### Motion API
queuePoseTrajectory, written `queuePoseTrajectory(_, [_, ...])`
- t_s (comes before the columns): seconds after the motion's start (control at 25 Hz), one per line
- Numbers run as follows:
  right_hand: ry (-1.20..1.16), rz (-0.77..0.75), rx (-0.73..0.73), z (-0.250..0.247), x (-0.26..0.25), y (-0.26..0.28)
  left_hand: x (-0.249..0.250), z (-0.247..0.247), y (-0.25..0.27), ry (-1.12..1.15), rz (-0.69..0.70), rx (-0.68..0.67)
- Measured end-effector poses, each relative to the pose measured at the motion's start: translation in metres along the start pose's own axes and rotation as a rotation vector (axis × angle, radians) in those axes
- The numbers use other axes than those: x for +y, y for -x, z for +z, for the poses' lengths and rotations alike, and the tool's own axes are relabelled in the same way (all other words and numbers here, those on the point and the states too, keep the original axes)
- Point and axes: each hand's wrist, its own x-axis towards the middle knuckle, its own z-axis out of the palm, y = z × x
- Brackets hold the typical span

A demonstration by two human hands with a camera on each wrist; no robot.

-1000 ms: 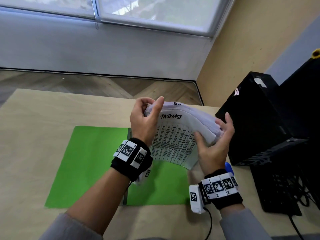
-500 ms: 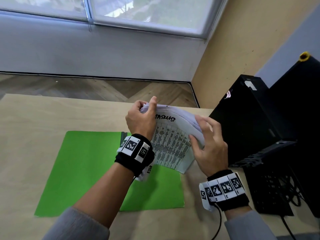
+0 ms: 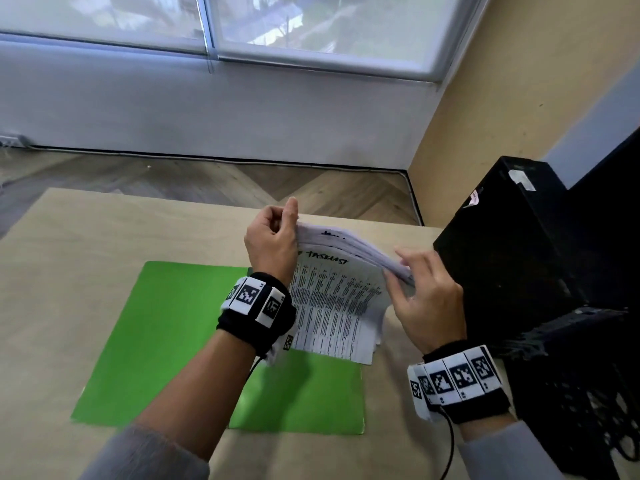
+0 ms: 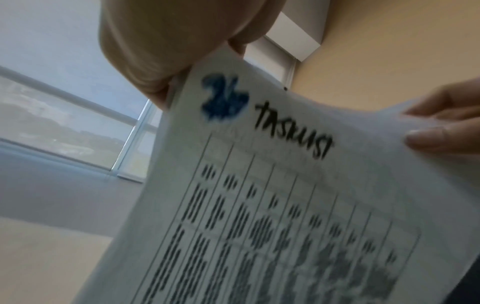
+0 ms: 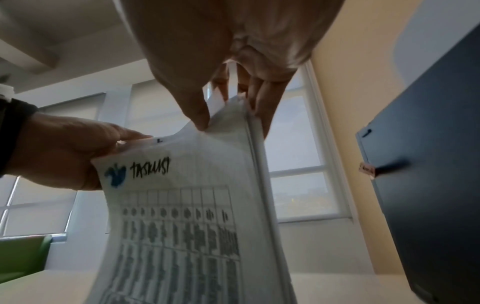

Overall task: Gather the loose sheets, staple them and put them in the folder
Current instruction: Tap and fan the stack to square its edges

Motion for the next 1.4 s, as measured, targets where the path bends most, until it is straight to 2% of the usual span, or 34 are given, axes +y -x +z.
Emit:
queuePoseTrajectory(0.12, [-0.149, -0.013, -0.034, 0.024, 0.012, 0.012, -0.014, 0.005, 0.005, 0.115, -0.082, -0.080])
queuePoseTrajectory(0.16, [-0.173, 0.023, -0.092, 0.036, 0.020, 0.015, -0.026, 0.004, 0.005, 0.034, -0.089, -0.105])
queuePoseTrajectory(0.24, [-0.165, 0.234, -0.237, 0.058, 0.041, 0.019, -0.063, -0.002, -0.005, -0.200, -0.102, -0.127])
queuePoseTrajectory(0.32, [-0.149, 0.533, -0.456, 0.077, 0.064, 0.023, -0.096, -0.011, -0.019, -0.400, -0.207, -0.189])
queuePoseTrajectory(0.36, [-0.104, 0.631, -0.625, 0.085, 0.071, 0.030, -0.112, -0.015, -0.022, -0.511, -0.295, -0.261])
queuePoseTrajectory(0.4, [-0.048, 0.668, -0.780, 0.094, 0.075, 0.039, -0.125, -0.018, -0.020, -0.643, -0.355, -0.359])
queuePoseTrajectory(0.44, [-0.003, 0.673, -0.863, 0.101, 0.076, 0.046, -0.134, -0.019, -0.016, -0.804, -0.377, -0.464])
queuePoseTrajectory(0.48, [-0.001, 0.689, -0.867, 0.110, 0.079, 0.053, -0.142, -0.018, -0.010, -0.952, -0.365, -0.536])
queuePoseTrajectory(0.56, [-0.082, 0.823, -0.749, 0.124, 0.084, 0.050, -0.150, -0.012, -0.005, -1.044, -0.330, -0.523])
queuePoseTrajectory(0.64, [-0.220, 1.021, -0.635, 0.137, 0.095, 0.038, -0.156, -0.007, -0.013, -0.965, -0.381, -0.405])
queuePoseTrajectory(0.72, [-0.353, 1.171, -0.636, 0.148, 0.106, 0.024, -0.157, 0.000, -0.026, -0.888, -0.501, -0.323])
queuePoseTrajectory(0.8, [-0.418, 1.256, -0.681, 0.157, 0.111, 0.016, -0.156, 0.003, -0.033, -0.816, -0.616, -0.362])
queuePoseTrajectory(0.92, [-0.394, 1.177, -0.652, 0.162, 0.105, 0.010, -0.154, 0.005, -0.034, -0.654, -0.666, -0.485])
queuePoseTrajectory(1.08, [-0.507, 0.995, -0.475, 0.140, 0.080, 0.008, -0.136, 0.005, -0.019, -0.343, -0.593, -0.493])
queuePoseTrajectory(1.2, [-0.742, 0.880, -0.284, 0.107, 0.061, 0.008, -0.099, -0.011, -0.010, -0.043, -0.509, -0.412])
queuePoseTrajectory(1.28, [-0.885, 0.795, -0.212, 0.076, 0.045, 0.003, -0.065, -0.026, -0.004, 0.089, -0.435, -0.395])
queuePoseTrajectory(1.4, [-0.967, 0.657, -0.154, 0.046, 0.015, -0.004, -0.014, -0.040, 0.007, 0.142, -0.241, -0.379])
